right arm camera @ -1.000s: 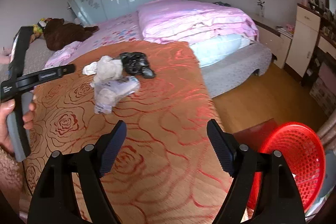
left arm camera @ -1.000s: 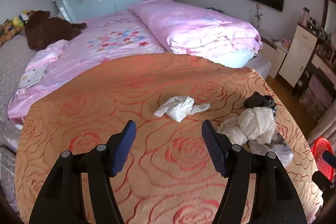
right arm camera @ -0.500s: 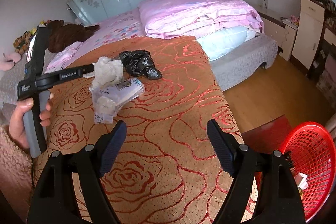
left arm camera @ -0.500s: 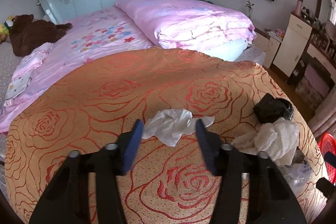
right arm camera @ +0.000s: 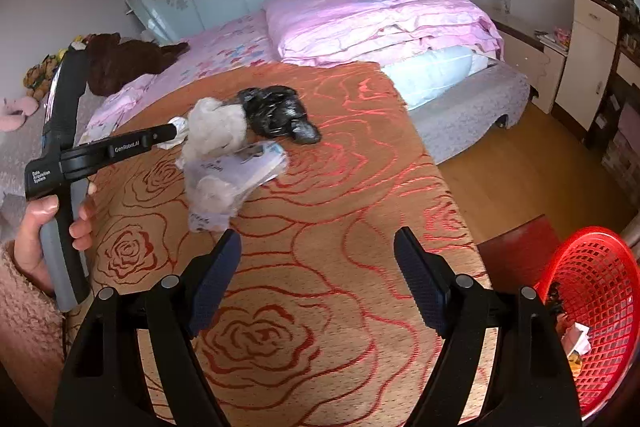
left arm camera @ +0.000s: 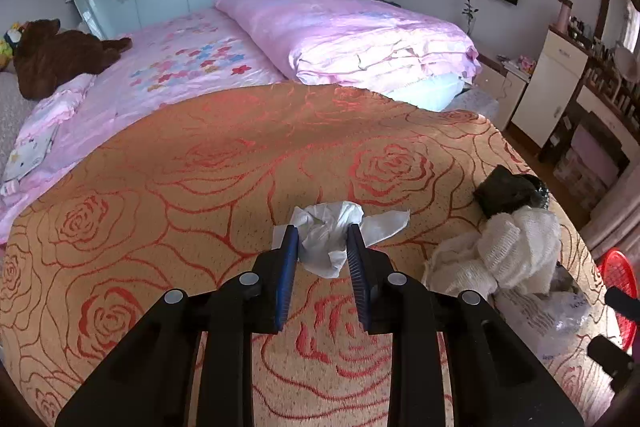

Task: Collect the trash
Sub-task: 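Grasp a white tissue with the left tool while the right tool grasps the white Watsons bag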

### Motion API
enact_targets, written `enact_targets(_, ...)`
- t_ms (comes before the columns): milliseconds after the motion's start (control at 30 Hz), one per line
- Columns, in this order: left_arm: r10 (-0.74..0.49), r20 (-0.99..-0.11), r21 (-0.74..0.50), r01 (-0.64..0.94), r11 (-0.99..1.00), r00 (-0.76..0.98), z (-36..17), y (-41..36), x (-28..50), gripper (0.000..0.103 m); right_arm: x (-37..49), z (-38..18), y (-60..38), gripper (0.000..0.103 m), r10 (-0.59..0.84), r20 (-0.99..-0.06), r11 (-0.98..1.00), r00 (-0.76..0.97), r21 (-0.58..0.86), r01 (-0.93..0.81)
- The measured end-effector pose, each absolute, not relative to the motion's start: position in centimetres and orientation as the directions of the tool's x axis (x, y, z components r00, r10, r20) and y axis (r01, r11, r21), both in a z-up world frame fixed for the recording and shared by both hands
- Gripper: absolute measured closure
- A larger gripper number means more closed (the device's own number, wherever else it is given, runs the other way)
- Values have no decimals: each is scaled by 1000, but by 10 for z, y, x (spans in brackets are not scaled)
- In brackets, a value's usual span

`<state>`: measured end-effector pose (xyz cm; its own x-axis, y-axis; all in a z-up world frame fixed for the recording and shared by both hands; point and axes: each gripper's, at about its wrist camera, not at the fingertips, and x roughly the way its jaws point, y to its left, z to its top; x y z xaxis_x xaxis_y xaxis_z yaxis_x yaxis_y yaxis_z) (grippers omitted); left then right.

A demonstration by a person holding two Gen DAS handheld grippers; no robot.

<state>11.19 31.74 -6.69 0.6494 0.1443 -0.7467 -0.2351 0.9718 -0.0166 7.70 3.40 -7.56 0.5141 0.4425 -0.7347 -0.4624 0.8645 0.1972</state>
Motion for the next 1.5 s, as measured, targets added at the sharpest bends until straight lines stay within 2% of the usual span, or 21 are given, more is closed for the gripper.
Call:
enact_targets(567,217,-771,-6,-348,938,598,-72,299,40,80,79,-72,93,27,483,-743,803,464,164,-573)
enact_targets(833,171,-772,-70,-350,934,612,-77,306,39,81,98,-77,120,27,451,-748,825,486,142,-547)
enact_targets(900,163,-771,-82,-350,933,616,-77,307,38,81,101,-79,120,31,450,-751,832,483,156,-533)
enact_targets(1000,161,-770,-85,-350,933,617,-78,307,36,81,102,-82,118,48,444,-760,834,475,158,-528)
enact_targets(1033,162,-770,-84,-350,933,617,-78,307,36,81,102,-83,116,51,442,-762,835,473,156,-527)
enact_targets(1200,161,-770,-83,-347,934,617,-77,306,35,81,97,-85,103,58,458,-765,832,453,189,-521)
enact_targets(1500,158,-770,-88,-348,933,619,-76,306,35,81,75,-85,74,60,439,-766,847,469,179,-501)
